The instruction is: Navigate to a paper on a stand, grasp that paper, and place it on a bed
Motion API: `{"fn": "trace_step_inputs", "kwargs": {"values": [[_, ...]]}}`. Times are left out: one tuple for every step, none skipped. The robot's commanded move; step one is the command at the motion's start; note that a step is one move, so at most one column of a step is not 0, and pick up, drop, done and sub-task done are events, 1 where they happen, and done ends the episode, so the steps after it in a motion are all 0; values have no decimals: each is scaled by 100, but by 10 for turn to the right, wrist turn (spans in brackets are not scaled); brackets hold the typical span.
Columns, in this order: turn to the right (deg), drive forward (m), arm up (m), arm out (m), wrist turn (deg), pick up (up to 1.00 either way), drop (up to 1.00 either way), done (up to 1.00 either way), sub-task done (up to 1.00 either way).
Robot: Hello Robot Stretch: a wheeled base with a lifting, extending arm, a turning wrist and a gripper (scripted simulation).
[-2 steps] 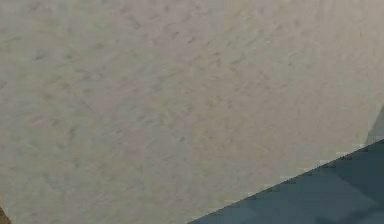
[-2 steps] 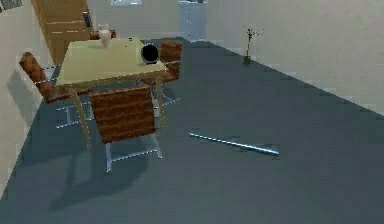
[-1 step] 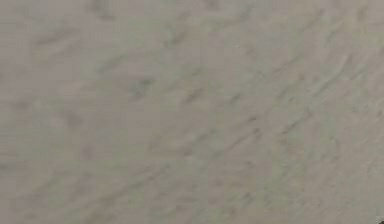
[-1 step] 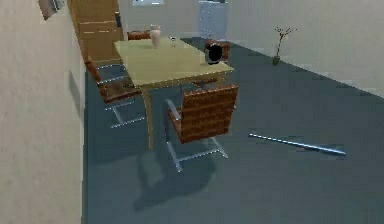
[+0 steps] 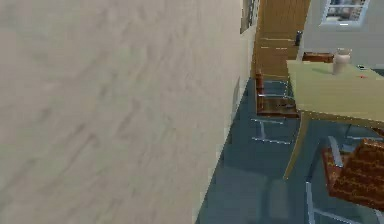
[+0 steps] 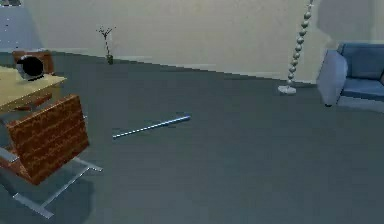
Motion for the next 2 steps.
{"fn": "trace_step_inputs", "kwargs": {"values": [[450, 0, 0, 0, 0, 0, 0, 0, 0], [450, 0, 0, 0, 0, 0, 0, 0, 0]]}}
